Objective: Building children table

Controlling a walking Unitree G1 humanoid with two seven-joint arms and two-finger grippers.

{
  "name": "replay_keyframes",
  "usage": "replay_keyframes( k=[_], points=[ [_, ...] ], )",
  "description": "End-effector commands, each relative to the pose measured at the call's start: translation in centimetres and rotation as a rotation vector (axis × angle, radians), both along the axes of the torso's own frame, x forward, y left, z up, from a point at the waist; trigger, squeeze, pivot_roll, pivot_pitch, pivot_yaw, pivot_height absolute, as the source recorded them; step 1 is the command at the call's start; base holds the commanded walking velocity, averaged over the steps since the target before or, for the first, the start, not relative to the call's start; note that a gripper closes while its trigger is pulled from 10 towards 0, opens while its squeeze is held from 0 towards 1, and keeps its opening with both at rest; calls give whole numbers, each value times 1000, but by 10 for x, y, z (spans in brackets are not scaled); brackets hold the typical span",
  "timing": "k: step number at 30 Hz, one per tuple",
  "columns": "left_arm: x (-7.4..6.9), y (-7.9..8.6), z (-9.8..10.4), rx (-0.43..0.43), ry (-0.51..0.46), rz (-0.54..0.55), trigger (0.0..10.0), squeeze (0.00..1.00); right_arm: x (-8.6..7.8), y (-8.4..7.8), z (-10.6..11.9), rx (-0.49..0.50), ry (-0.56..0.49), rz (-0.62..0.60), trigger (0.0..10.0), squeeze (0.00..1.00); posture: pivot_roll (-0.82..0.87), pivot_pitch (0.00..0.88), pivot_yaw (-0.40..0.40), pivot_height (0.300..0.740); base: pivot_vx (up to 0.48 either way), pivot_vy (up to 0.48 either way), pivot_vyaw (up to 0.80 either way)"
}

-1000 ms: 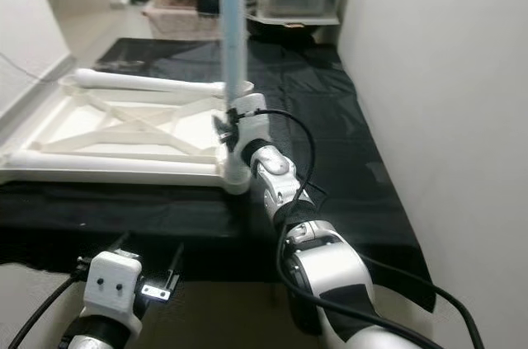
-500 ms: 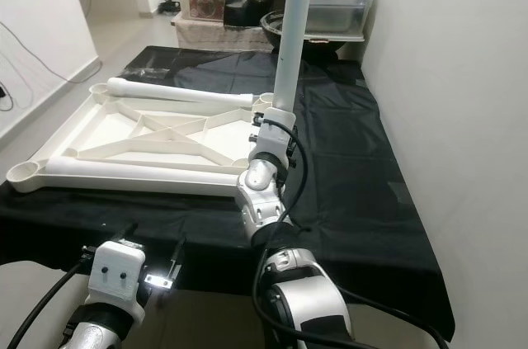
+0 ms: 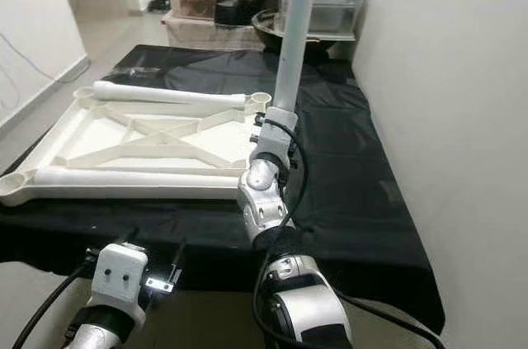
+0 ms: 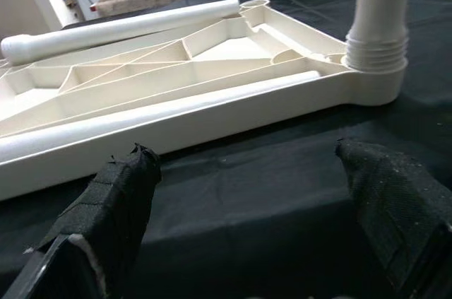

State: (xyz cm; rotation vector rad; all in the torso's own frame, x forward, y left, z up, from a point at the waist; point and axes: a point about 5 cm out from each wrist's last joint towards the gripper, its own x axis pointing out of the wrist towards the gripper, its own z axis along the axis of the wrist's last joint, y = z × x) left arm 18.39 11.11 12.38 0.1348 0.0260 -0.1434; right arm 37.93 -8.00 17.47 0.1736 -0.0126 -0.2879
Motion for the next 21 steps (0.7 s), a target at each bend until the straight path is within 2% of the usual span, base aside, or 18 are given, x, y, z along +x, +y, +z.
replay_keyframes(
  k=[1, 5, 6, 15, 17, 18, 20, 21],
  points=[
    [0, 0, -4, 10, 14, -5, 10000, 0, -8, 8, -18, 64, 48, 34, 10000, 1000, 92, 10, -2, 740, 0, 0, 0],
    [0, 0, -4, 10, 15, -6, 10000, 0, -6, 4, -14, 42, 20, 48, 10000, 1000, 92, 10, -2, 740, 0, 0, 0],
    [0, 0, -4, 11, 15, -8, 10000, 0, -5, 3, -12, 36, 5, 67, 10000, 0, 92, 10, -2, 740, 0, 0, 0],
    [0, 0, -4, 11, 13, -10, 10000, 0, -2, -11, -9, -5, -26, 151, 10000, 0, 88, 11, 4, 740, 0, 0, 0],
    [1, 0, -4, 10, 13, -8, 10000, 0, 2, -22, -8, -21, -71, 324, 10000, 0, 88, 11, -1, 740, 0, 0, 0],
    [1, 0, -4, 10, 13, -8, 10000, 0, 2, -22, -8, -21, -71, 324, 10000, 0, 88, 11, -1, 740, 0, 0, 0],
    [1, -1, -4, 8, 12, -8, 10000, 0, 6, -32, -5, 36, -101, 496, 10000, 0, 82, 13, -4, 740, 0, 0, 0],
    [1, -1, -4, 8, 12, -8, 10000, 0, 6, -32, -5, 36, -101, 496, 10000, 0, 82, 13, -4, 740, 0, 0, 0]
  ],
)
